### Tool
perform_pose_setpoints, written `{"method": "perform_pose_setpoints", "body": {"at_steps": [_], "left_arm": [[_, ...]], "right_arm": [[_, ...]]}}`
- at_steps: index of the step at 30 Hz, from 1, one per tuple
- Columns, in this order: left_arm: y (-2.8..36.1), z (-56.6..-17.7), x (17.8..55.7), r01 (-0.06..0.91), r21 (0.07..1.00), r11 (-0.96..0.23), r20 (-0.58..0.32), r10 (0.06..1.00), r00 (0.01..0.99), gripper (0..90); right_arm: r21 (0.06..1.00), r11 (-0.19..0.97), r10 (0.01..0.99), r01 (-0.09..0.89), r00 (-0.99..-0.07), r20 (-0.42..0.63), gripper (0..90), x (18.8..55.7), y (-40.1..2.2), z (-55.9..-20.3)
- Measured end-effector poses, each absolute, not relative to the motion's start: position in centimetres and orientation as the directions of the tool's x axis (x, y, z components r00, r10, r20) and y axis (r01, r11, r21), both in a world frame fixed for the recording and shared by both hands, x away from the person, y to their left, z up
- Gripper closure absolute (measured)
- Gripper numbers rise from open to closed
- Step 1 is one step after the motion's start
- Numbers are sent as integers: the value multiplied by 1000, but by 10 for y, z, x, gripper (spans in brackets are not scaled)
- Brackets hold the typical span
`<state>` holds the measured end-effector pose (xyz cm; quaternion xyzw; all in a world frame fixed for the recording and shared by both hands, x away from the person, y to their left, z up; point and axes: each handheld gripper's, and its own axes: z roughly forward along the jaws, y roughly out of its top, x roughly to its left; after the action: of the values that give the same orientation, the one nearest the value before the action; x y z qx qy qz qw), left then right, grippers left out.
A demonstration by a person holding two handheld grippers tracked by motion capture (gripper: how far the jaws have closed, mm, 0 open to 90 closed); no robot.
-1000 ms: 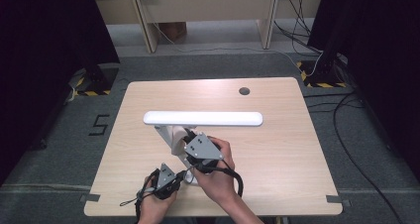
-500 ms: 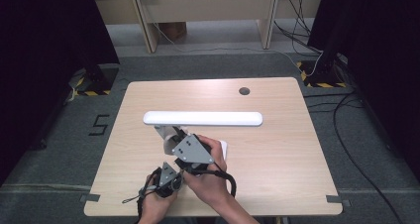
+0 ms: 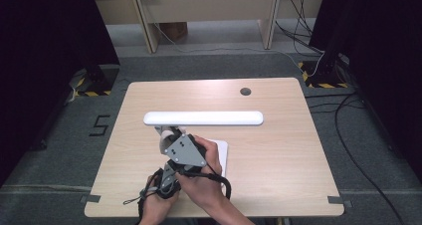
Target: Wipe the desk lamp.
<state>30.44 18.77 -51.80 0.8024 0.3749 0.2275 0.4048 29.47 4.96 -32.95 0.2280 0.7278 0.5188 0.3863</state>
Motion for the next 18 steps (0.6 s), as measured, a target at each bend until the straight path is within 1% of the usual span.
{"method": "perform_pose_setpoints", "body": {"at_steps": [18], "left_arm": [[187, -519, 305, 410, 819, -401, 73, 782, 619, 893]], "right_arm": [[928, 368, 729, -54, -603, -324, 849, 295, 50, -334]]}}
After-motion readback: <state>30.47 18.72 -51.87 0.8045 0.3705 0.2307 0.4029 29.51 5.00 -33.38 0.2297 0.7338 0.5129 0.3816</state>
